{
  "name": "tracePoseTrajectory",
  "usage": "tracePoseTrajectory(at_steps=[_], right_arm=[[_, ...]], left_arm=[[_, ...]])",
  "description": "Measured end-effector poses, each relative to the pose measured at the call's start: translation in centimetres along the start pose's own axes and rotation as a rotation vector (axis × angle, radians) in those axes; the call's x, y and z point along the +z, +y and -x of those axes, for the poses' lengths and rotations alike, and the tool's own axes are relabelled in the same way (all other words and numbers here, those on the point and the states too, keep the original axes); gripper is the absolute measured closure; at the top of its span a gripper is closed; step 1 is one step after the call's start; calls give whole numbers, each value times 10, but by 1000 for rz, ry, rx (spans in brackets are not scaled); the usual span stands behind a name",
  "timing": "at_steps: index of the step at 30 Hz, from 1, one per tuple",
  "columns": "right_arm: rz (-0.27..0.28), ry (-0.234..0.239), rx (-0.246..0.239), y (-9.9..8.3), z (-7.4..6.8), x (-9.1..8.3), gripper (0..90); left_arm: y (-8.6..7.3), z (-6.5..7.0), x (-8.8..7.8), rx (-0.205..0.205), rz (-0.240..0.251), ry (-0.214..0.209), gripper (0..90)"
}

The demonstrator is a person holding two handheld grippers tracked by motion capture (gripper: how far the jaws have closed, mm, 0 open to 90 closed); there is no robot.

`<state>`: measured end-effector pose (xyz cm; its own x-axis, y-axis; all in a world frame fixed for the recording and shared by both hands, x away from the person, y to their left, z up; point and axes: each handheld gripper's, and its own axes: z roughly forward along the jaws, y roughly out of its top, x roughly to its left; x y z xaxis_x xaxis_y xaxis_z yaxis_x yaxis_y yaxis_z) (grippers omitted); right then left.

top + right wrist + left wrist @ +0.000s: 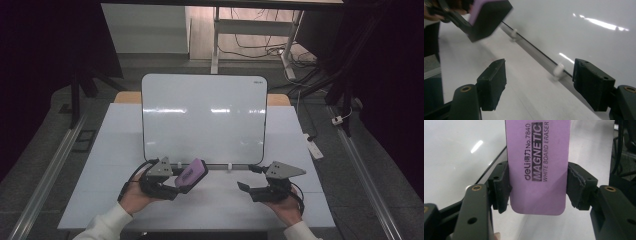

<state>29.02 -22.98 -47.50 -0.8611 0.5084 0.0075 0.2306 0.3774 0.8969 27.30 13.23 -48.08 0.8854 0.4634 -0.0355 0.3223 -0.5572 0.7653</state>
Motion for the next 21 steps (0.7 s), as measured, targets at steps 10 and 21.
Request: tracePoseTrajectory(at_steps=[10, 21], right_arm=[[-27, 122, -13, 24, -4, 24, 241], [-113, 246, -73, 51, -14, 58, 240]], left_arm=[[7, 3, 15, 42, -55, -28, 410], [8, 3, 21, 70, -83, -68, 410]])
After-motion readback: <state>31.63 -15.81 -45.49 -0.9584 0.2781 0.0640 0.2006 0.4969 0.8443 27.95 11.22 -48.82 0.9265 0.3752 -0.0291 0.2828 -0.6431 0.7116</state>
